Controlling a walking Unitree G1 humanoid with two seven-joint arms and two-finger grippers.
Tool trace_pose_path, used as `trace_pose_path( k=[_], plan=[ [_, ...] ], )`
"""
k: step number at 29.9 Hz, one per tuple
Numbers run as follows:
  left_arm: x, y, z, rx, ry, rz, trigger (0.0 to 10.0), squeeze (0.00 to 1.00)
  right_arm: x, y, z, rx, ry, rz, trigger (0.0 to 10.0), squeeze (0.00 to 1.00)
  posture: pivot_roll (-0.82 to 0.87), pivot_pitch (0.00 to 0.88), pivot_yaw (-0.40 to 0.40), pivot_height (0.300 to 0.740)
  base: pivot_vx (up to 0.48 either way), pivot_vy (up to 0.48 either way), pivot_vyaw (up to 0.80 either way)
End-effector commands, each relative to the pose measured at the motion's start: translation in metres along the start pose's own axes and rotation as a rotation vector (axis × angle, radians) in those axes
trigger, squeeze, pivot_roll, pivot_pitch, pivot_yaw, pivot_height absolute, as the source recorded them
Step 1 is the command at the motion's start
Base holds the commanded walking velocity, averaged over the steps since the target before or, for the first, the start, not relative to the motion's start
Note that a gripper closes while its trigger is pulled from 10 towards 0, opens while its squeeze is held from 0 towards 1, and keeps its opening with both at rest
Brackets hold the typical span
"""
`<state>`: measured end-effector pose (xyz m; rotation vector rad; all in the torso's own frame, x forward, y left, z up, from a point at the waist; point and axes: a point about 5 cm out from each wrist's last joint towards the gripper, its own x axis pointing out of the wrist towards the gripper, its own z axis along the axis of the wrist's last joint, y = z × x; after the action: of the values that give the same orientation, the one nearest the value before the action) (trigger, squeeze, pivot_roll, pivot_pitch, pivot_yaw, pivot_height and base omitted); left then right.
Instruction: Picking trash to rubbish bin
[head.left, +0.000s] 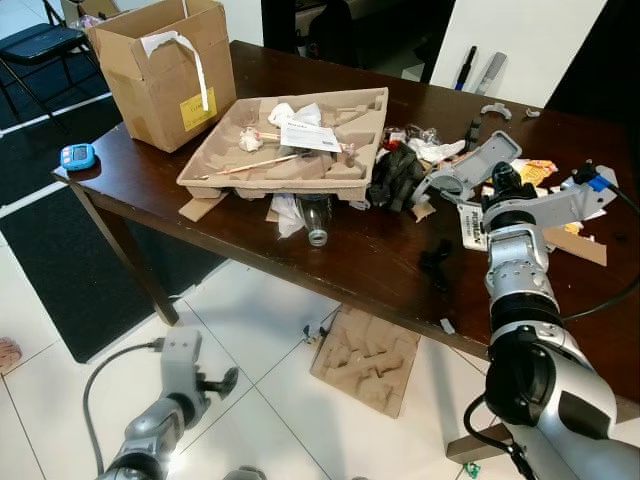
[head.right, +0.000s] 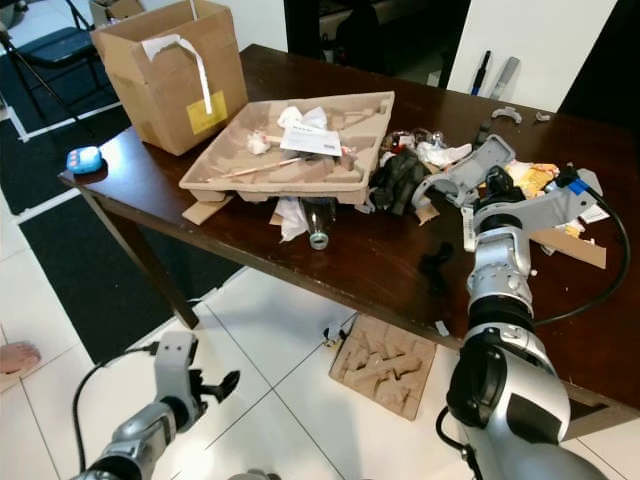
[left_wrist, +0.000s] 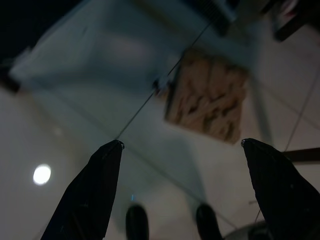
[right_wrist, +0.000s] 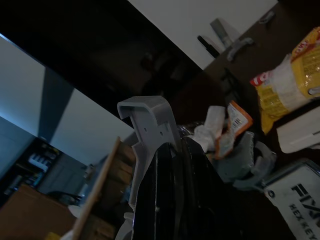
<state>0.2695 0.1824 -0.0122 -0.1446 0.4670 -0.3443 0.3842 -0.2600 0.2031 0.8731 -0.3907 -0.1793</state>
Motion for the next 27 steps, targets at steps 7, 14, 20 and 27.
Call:
trace_pose_path(
  k=[7,14,20,27],
  plan=[
    [0.008,-0.012,0.021,0.037,-0.084,-0.134,10.0,0.0,0.004,0.004,0.028,0.153,-0.079,0.171,0.0,0.0,0.14,0.106,-0.002,0.74,0.0,0.0,0.0],
    [0.014,-0.022,0.043,0.081,-0.161,-0.233,10.0,0.0,-0.003,0.006,0.059,0.231,-0.162,0.39,0.0,0.0,0.14,0.104,-0.003,0.74,0.0,0.0,0.0],
    [0.022,-0.045,0.063,0.143,-0.234,-0.354,10.0,0.0,-0.003,-0.014,0.072,0.126,-0.2,0.251,0.8,0.0,0.14,0.103,-0.003,0.74,0.0,0.0,0.0],
    [0.026,-0.074,0.09,0.201,-0.33,-0.48,10.0,0.0,-0.001,-0.013,0.064,0.019,-0.106,0.19,10.0,0.0,0.12,0.101,0.004,0.74,0.0,0.0,-0.28]
  ],
)
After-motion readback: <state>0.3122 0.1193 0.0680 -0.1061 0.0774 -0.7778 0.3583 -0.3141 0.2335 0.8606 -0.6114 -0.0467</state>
